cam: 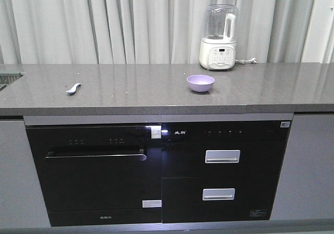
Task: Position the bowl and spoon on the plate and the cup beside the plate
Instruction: 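Drive the base toward the counter with the white spoon and lavender bowl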
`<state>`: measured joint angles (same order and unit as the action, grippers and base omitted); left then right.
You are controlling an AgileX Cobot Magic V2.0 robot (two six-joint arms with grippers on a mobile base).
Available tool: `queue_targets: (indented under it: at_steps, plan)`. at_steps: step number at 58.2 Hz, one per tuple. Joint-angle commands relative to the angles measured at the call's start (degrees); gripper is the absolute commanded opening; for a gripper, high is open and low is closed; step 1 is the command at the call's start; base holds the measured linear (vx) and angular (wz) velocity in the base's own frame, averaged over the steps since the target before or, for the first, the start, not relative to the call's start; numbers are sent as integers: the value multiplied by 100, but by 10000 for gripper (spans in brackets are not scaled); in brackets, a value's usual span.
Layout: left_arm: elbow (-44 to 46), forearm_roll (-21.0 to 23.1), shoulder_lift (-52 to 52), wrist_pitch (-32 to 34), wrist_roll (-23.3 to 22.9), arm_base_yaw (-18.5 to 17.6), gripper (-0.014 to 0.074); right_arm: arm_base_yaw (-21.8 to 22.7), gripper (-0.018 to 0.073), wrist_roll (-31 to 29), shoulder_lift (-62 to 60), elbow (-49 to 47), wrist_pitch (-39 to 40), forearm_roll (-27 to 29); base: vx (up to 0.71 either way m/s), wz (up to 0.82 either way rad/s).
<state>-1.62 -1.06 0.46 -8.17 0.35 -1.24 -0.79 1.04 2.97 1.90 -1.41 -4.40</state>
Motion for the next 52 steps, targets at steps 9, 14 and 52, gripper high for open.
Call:
queue_targets:
  at_steps: [9, 14, 52]
  plan:
    - [-133, 37, 85, 464, -35, -43, -7, 34, -9, -33, 122, 75, 494, -11, 0, 0]
    - [-133, 37, 85, 464, -35, -43, -7, 34, -9, -33, 122, 75, 494, -11, 0, 0]
    - [-133, 37, 85, 464, -35, -43, -7, 34, -9, -33, 122, 75, 494, -11, 0, 0]
